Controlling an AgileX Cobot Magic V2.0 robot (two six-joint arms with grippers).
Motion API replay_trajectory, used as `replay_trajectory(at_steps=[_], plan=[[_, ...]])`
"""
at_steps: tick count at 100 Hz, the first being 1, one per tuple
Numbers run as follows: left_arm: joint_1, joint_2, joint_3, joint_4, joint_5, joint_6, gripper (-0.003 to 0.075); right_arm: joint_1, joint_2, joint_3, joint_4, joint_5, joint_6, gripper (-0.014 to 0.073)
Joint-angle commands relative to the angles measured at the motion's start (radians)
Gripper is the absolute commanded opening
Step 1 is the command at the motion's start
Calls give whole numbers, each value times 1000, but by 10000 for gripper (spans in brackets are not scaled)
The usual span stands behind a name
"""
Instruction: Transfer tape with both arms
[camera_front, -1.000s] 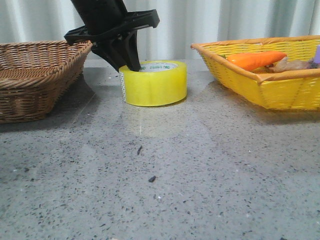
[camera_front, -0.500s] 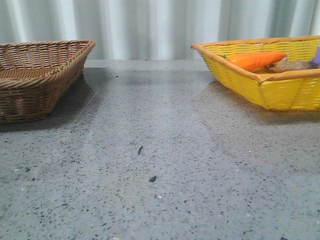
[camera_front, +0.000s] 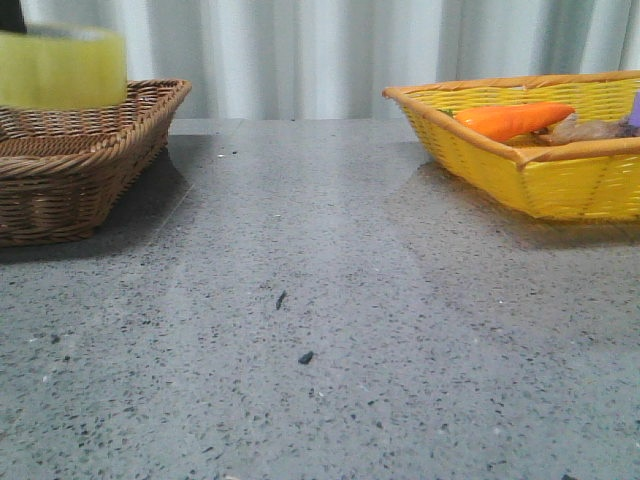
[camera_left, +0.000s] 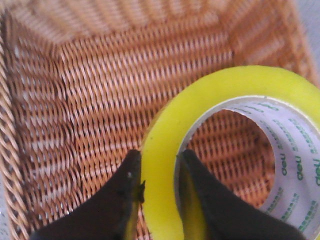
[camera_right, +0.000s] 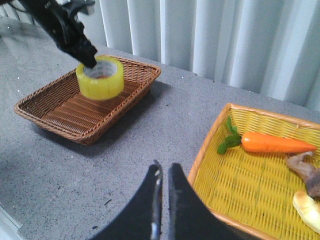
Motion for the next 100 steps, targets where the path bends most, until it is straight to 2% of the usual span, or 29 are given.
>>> replay_trajectory(at_steps=[1,9,14,29,33,38,48,62,84,100], plan=[[18,-53,16,7,-83,-15,-14,-1,7,-17,12,-109,-12,-62],[26,-53,36,7,-91,-43,48,-1,1,-17,12,-129,-12,-62],[26,-53,38,7,-91,-51,121,-1,-1,-17,12,-134,-12,-62],[24,-57,38,7,-50,-51,421,-1,-4,-17,12,-127,-12,-62],[18,-59,38,7,-40,-51,478,-1,-4,-17,12,-123,-12,-62],[11,-72,38,7,-42,-51,509,-1,-6,-17,6,-123,-12,-62],[-19,-133,41,7,-104,-51,487,-1,-27,-15,-24,-132,-12,-62],[-121,-324,148,7,-286,-55,411,-1,-120,27,-99,-229,-12,-62],[-405,-724,598,8,-636,-57,318,-1,-324,217,-249,-317,-12,-62],[-508,-969,928,11,-820,-57,182,-1,-487,373,-308,-433,-12,-62]])
